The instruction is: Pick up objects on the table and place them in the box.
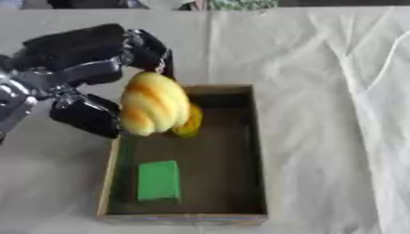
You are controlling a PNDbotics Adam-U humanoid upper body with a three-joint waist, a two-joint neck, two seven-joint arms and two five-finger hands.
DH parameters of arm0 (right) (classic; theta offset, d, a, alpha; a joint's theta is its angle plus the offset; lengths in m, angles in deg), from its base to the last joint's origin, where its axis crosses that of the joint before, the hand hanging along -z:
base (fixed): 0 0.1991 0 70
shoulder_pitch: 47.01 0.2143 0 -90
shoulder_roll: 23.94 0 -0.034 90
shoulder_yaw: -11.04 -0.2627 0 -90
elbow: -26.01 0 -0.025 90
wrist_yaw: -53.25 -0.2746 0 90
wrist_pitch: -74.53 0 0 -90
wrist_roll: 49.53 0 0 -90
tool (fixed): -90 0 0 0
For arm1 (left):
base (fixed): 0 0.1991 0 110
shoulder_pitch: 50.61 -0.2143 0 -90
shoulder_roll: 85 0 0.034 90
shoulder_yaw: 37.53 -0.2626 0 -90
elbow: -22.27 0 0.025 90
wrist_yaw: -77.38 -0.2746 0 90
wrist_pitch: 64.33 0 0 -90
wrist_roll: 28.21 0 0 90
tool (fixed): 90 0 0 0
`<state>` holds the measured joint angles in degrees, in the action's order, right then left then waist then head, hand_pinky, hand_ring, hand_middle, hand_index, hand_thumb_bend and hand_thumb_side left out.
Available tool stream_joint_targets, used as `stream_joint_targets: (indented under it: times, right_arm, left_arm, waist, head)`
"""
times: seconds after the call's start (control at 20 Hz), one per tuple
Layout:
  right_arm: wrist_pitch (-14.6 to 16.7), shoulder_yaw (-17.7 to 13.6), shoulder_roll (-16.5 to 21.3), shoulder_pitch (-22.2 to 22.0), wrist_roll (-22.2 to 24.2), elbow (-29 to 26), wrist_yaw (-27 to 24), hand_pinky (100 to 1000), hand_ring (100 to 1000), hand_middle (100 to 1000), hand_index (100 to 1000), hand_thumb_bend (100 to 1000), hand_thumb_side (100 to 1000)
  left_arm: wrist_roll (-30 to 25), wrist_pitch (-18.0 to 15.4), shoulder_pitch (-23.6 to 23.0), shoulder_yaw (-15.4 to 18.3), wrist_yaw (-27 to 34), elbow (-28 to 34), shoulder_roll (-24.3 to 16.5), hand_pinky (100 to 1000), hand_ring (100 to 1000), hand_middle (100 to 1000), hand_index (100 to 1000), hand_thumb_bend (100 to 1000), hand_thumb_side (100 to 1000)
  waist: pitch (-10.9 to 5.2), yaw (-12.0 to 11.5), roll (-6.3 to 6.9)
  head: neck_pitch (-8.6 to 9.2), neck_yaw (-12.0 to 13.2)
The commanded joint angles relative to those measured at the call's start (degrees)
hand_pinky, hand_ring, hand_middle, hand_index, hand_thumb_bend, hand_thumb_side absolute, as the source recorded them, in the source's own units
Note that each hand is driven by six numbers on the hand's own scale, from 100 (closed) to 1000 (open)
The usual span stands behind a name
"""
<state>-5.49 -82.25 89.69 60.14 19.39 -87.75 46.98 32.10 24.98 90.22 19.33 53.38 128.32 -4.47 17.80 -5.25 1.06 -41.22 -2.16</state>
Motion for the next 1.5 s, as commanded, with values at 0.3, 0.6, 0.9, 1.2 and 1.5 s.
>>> stream_joint_targets:
  times: [0.3, 0.6, 0.9, 1.2, 1.5]
  right_arm:
    - [0.6, -0.4, 1.6, 0.2, -0.1, -0.8, 0.1, 882, 766, 696, 755, 100, 547]
    - [0.3, -0.6, 1.5, -0.3, -0.3, -0.8, 0.1, 882, 765, 695, 754, 100, 548]
    - [0.2, -0.6, 1.4, -0.5, -0.3, -0.8, 0.1, 883, 766, 695, 754, 100, 547]
    - [0.1, -0.6, 1.3, -0.7, -0.3, -0.8, 0.0, 882, 769, 695, 754, 100, 547]
    - [0.9, -1.0, 1.6, -0.7, -0.6, -0.8, 0.2, 880, 771, 696, 755, 100, 534]
  left_arm:
    - [-2.5, -5.5, 0.2, -2.5, -5.7, -7.3, 2.5, 863, 849, 816, 897, 219, 148]
    - [-4.6, -9.8, 0.2, -1.7, -9.1, -6.0, 2.3, 1000, 1000, 921, 979, 523, 628]
    - [-4.4, -10.2, -0.2, -1.3, -9.8, -6.0, 2.0, 1000, 1000, 923, 974, 558, 660]
    - [-3.2, -9.1, -0.9, -0.2, -8.4, -5.0, 2.2, 1000, 1000, 897, 951, 441, 646]
    - [8.6, -4.2, -5.8, 8.7, -0.4, 6.3, -2.6, 886, 907, 829, 902, 100, 450]
  waist:
    - [-1.10, 0.2, -0.01]
    - [-1.18, 0.1, 0.06]
    - [-1.31, 0.1, 0.03]
    - [-1.61, 0.1, 0.04]
    - [-1.85, -0.3, 0.26]
  head:
    - [0.06, 0.1]
    - [0.08, -0.2]
    - [0.09, -0.2]
    - [0.19, -0.1]
    - [0.35, -0.7]
